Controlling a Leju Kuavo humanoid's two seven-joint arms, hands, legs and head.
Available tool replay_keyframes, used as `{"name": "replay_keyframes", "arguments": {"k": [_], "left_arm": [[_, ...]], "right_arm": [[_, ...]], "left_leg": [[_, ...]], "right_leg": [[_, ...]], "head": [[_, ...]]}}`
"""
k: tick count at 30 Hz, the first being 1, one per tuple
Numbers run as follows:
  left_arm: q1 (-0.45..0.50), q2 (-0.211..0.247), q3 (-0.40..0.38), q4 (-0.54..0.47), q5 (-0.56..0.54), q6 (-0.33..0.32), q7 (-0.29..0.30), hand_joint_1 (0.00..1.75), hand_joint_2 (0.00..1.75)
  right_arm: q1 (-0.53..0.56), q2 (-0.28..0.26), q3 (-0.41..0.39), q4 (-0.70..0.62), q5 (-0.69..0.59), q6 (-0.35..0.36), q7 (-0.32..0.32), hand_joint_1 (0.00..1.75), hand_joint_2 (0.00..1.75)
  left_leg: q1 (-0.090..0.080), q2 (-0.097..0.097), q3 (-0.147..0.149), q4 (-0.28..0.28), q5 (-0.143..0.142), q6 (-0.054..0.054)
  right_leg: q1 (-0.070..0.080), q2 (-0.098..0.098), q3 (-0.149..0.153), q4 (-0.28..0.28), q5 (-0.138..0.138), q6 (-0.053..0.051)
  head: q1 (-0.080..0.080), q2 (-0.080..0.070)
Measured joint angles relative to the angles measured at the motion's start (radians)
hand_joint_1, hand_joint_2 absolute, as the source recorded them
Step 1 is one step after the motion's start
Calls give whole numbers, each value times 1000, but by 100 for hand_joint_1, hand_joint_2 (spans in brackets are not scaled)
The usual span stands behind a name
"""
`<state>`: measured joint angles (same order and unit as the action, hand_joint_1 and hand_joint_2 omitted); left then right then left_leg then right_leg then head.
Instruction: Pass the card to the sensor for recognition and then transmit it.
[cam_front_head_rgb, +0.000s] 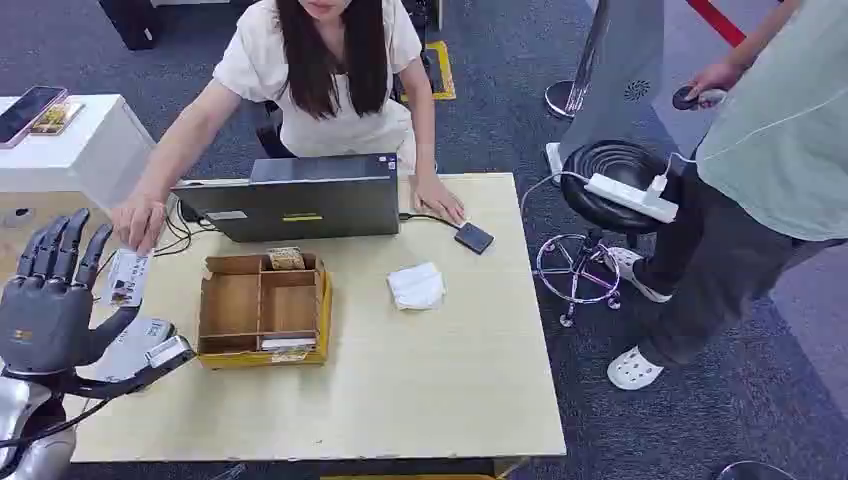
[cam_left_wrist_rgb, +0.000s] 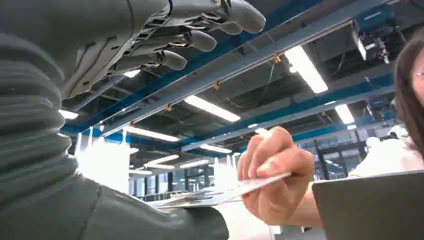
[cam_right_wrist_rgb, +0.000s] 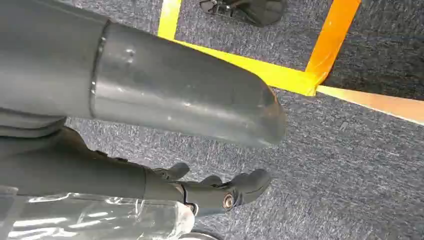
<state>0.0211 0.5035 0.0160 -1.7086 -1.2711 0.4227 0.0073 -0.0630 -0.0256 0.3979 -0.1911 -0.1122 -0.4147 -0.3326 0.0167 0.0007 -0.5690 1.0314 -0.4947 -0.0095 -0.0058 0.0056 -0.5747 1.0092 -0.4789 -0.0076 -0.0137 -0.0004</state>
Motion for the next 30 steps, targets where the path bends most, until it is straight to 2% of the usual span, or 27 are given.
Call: {"name": "replay_keyframes", "arguments": {"k": [1,2,3,8,21,30], "left_arm": [[-3,-3,-1,6,1,1,1,9,175],[-5,-5,-1,11,3,1,2,155,175],[-6,-8,-2,15,4,1,2,175,175],[-10,-9,-2,31,25,-6,-7,171,175],[-14,-4,-2,42,30,-2,-9,175,175],[-24,18,-2,50,47,0,-22,175,175]], "right_arm": [[1,0,0,0,0,0,-1,0,0],[1,0,0,0,0,-1,-2,0,0],[1,0,0,0,0,-1,-4,0,0],[2,0,-2,0,0,-1,-6,0,0],[2,1,-2,0,0,-1,-7,0,0],[5,1,-3,0,2,-3,-9,0,0]], "left_leg": [[0,0,0,0,0,0],[0,0,0,0,0,0],[0,0,0,0,0,0],[0,0,0,0,0,0],[0,0,0,0,0,0],[0,0,0,0,0,0]], "right_leg": [[0,0,0,0,0,0],[0,0,0,0,0,0],[0,0,0,0,0,0],[0,0,0,0,0,0],[0,0,0,0,0,0],[0,0,0,0,0,0]], "head": [[0,0],[0,0],[0,0],[0,0],[0,0],[0,0]]}}
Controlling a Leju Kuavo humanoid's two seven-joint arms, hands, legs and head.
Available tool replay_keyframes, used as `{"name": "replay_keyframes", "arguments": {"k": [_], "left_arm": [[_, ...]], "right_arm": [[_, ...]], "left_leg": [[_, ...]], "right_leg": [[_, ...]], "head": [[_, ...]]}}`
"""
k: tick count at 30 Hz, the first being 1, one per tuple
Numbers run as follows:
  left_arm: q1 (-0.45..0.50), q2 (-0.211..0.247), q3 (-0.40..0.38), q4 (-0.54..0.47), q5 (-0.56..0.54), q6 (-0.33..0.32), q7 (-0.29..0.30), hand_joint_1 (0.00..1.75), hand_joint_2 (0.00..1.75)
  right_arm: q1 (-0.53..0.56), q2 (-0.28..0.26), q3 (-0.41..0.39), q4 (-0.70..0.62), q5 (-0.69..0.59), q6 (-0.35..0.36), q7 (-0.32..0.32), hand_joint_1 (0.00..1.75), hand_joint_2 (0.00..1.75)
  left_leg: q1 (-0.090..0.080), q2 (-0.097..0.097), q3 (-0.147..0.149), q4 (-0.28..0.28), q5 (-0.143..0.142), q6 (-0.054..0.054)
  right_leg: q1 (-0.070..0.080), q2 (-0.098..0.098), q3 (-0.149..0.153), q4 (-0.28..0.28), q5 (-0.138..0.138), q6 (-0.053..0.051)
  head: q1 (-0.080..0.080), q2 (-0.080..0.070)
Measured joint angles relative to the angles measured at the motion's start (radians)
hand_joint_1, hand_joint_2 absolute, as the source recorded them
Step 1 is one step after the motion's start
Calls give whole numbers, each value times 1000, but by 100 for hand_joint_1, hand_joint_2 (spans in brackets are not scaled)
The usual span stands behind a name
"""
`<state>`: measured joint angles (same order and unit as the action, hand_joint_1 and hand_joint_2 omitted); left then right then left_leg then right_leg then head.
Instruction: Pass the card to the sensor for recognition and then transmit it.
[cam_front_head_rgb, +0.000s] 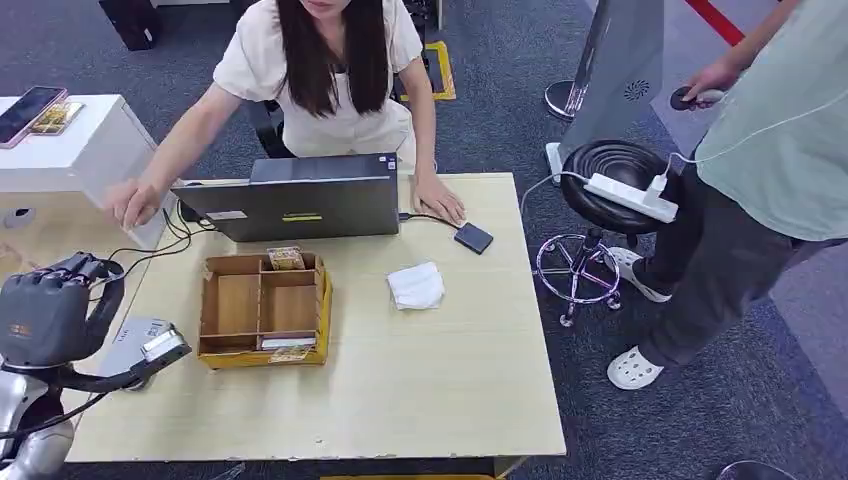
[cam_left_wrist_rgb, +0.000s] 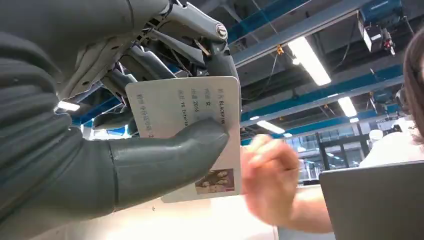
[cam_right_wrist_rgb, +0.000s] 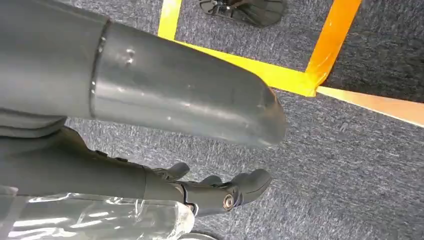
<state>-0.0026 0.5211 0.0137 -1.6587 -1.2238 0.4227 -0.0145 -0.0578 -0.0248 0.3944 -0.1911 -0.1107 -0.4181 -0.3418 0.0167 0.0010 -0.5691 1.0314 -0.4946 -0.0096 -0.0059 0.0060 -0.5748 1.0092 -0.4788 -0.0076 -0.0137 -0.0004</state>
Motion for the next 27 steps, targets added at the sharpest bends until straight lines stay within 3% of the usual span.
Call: {"name": "replay_keyframes", "arguments": {"k": [8,18,21,25,27], "left_arm": [[-5,-1,0,7,39,13,-13,175,175],[-8,-12,0,13,151,26,-69,175,175],[-11,-28,0,13,268,-20,-85,175,175],[-29,-75,3,14,637,-210,-96,175,175],[-42,-106,17,16,807,-267,-90,175,175]], "right_arm": [[0,0,-8,0,5,-9,-1,0,0],[1,0,-16,0,11,-14,-5,0,0],[3,0,-18,0,11,-15,-5,0,0],[7,2,-24,1,8,-26,-13,0,0],[12,3,-26,2,5,-34,-18,0,0]], "left_leg": [[0,0,0,0,0,0],[0,0,0,0,0,0],[0,0,0,0,0,0],[0,0,0,0,0,0],[0,0,0,0,0,0]], "right_leg": [[0,0,0,0,0,0],[0,0,0,0,0,0],[0,0,0,0,0,0],[0,-1,0,0,0,0],[0,-1,0,0,0,0]], "head": [[0,0],[0,0],[0,0],[0,0],[0,0]]}}
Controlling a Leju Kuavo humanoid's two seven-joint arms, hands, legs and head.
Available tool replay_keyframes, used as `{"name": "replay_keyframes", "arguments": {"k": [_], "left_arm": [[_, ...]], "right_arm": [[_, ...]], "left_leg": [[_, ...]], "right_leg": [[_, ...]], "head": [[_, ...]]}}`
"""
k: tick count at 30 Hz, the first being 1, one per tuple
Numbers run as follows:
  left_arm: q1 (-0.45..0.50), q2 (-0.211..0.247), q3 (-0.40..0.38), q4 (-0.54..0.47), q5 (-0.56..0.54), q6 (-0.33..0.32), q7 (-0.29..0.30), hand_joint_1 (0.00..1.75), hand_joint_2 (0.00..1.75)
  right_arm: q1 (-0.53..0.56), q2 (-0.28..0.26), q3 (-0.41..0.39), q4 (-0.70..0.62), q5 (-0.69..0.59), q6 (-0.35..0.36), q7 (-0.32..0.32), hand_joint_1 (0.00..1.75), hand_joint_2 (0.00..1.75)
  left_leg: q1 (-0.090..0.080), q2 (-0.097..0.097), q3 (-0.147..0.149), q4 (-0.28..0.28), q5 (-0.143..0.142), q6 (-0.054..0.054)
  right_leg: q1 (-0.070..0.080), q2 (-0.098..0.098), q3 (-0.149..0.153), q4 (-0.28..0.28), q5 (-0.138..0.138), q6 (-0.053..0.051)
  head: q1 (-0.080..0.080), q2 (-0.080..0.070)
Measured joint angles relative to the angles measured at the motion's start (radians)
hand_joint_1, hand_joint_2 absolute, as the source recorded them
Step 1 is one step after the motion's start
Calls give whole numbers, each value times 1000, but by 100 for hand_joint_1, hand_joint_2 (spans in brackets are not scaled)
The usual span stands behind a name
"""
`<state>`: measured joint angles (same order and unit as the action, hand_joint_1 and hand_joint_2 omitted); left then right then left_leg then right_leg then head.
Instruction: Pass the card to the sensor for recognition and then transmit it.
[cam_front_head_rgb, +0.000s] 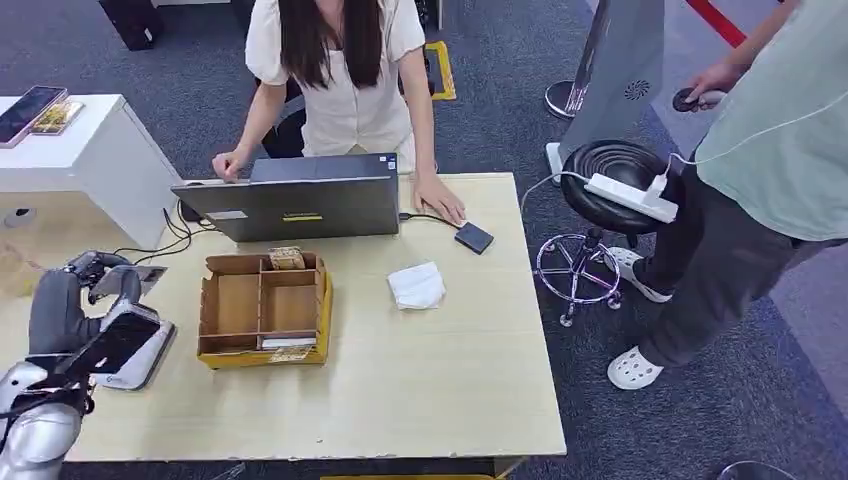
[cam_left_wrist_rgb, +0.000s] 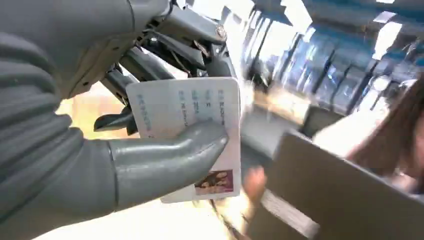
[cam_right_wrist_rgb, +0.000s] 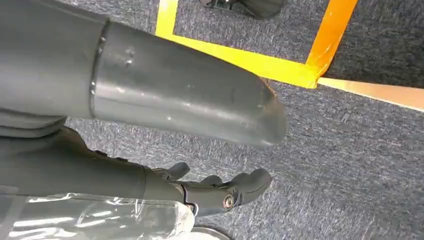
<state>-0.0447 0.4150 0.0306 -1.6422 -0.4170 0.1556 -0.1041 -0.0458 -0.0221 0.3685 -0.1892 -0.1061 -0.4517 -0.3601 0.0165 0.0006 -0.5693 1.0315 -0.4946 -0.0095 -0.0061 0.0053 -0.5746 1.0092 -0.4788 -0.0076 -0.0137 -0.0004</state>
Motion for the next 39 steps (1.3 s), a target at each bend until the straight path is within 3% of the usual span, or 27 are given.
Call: {"name": "replay_keyframes", "arguments": {"k": [5,8,19,23,33,39], "left_arm": [[-16,-41,69,23,266,-60,6,175,175],[-17,-57,100,38,321,-60,18,175,175],[-45,-67,127,143,287,5,82,175,175],[-65,-67,128,218,180,64,105,175,175],[-82,-70,136,408,169,52,156,175,175],[-82,-59,144,473,181,-1,191,175,175]], "right_arm": [[7,4,-6,2,0,-4,-4,0,0],[9,5,-7,3,2,-9,-4,0,0],[11,5,-12,2,18,-13,-3,0,0],[10,8,-12,2,26,-13,0,0,0],[-1,13,-12,0,44,-13,4,0,0],[-2,13,-12,0,51,-13,3,0,0]], "left_leg": [[0,0,0,0,0,0],[0,0,0,0,0,0],[0,0,0,0,0,0],[0,0,0,0,0,0],[0,0,0,0,0,0],[0,0,0,0,0,0]], "right_leg": [[0,1,0,0,0,0],[0,1,-1,0,0,0],[0,1,0,0,0,0],[0,1,0,0,0,0],[0,1,0,0,0,0],[0,1,0,0,0,0]], "head": [[0,0],[0,0],[0,0],[0,0],[0,0],[0,0]]}}
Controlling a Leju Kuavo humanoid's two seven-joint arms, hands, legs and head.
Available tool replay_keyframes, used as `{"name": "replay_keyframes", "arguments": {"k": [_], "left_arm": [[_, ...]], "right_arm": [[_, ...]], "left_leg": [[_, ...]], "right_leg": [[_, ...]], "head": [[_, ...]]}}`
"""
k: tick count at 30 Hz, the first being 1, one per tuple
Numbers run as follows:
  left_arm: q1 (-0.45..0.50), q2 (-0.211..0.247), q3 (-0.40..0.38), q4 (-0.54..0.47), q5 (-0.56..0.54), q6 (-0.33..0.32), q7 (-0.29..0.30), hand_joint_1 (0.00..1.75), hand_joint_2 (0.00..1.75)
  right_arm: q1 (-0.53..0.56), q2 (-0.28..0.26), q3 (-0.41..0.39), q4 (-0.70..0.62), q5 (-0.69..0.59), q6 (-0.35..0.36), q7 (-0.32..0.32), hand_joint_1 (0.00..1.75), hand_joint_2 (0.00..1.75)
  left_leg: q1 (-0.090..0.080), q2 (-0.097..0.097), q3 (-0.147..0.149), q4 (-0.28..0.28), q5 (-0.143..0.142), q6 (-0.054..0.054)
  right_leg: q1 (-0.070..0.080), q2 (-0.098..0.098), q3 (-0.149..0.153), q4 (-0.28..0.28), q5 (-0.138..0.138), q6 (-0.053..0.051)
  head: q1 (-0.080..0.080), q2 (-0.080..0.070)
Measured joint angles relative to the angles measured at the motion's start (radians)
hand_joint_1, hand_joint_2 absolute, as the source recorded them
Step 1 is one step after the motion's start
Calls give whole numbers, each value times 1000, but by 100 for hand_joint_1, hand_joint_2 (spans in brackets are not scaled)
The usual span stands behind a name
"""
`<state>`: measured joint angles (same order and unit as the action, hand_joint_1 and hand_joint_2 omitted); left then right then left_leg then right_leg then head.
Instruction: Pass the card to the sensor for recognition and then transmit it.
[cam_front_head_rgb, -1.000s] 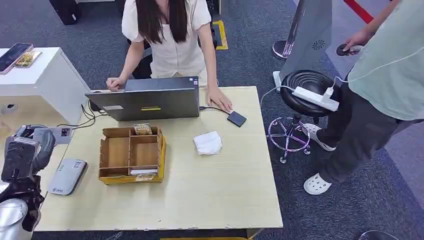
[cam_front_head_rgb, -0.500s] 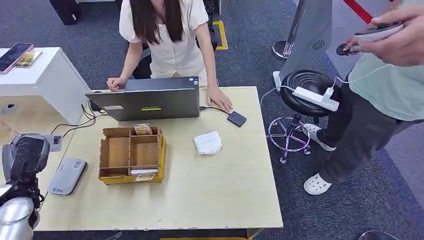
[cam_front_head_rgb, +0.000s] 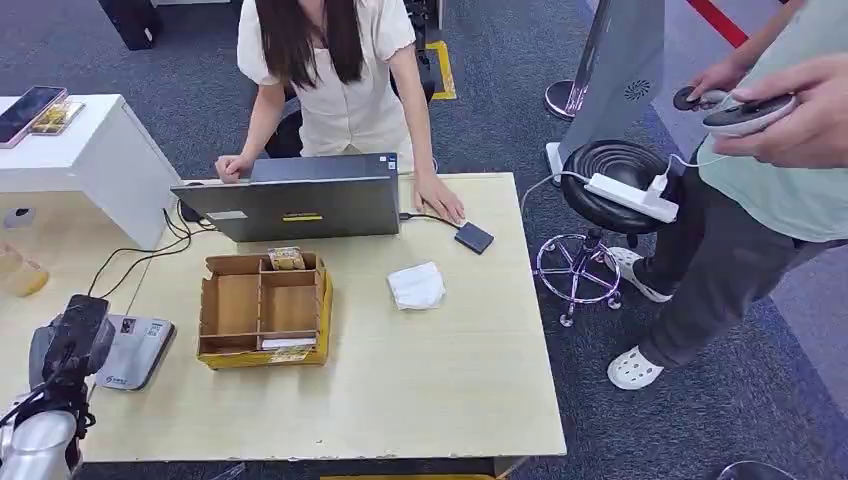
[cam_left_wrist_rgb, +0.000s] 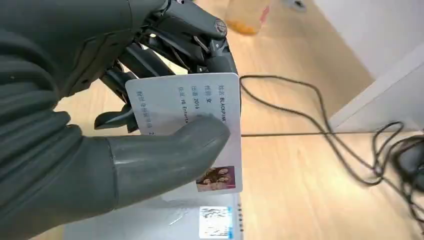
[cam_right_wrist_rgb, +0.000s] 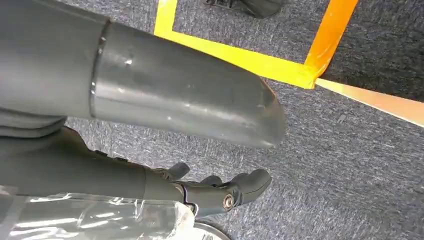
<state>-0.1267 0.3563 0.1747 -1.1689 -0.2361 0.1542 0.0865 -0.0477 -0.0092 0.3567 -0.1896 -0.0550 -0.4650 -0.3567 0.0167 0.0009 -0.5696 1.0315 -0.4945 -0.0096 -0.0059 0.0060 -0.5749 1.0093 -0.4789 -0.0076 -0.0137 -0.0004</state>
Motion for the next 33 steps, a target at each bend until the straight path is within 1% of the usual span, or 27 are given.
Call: {"name": "replay_keyframes", "arguments": {"k": [3,12,25,33], "left_arm": [[0,13,2,24,-5,-18,18,175,175],[0,33,7,67,-39,-17,37,175,175],[-3,32,24,119,-109,-12,48,175,175],[-2,10,24,146,-147,-19,57,175,175]], "right_arm": [[0,0,0,0,3,1,0,0,0],[-4,0,0,0,10,2,-6,0,0],[-15,0,0,-6,25,12,-18,0,0],[-17,0,0,-9,27,15,-18,0,0]], "left_leg": [[0,0,0,0,0,0],[0,0,0,0,0,0],[0,0,0,0,0,0],[0,0,0,0,0,0]], "right_leg": [[0,0,0,0,0,0],[0,0,0,0,0,0],[0,0,0,0,0,0],[0,-1,1,0,0,0]], "head": [[0,0],[0,0],[0,0],[0,0]]}}
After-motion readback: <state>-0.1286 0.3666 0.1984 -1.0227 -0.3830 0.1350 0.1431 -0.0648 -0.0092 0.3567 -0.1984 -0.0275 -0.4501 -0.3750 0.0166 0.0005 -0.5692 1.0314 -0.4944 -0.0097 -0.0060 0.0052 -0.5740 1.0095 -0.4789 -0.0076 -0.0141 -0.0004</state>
